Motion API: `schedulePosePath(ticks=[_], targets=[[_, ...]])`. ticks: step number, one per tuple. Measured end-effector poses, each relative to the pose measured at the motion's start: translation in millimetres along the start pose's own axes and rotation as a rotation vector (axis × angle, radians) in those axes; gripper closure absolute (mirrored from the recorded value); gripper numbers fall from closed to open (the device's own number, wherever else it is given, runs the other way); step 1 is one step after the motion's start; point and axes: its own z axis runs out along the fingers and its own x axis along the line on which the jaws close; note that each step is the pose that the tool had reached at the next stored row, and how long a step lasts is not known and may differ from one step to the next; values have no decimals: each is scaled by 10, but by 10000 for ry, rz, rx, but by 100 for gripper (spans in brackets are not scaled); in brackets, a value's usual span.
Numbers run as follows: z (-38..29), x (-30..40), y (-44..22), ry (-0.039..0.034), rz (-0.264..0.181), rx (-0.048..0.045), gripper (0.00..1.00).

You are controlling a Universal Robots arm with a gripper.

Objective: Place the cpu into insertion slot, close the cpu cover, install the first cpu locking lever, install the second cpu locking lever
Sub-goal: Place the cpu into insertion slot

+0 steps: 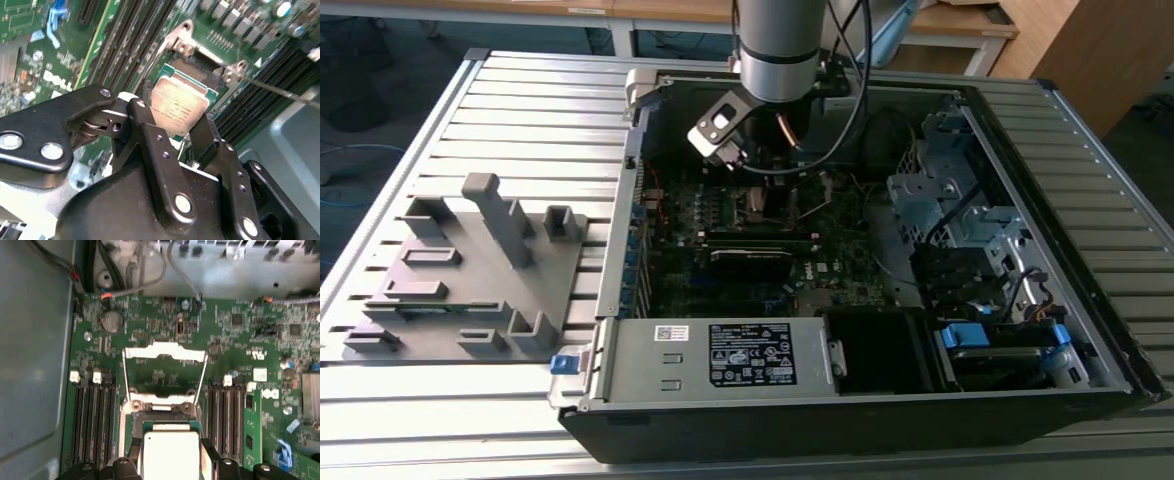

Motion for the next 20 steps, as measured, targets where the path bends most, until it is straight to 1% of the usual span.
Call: schedulePosePath(ticks=[1, 2, 7, 13, 15, 20], targets=[[0, -1, 3, 0, 0, 154, 46], [-1, -1, 3, -2, -1, 167, 46], [2, 4, 3, 2, 0, 170, 46], [11, 58, 8, -1, 0, 171, 46], [24, 61, 13, -1, 13, 171, 46], [60, 63, 23, -35, 58, 172, 46]])
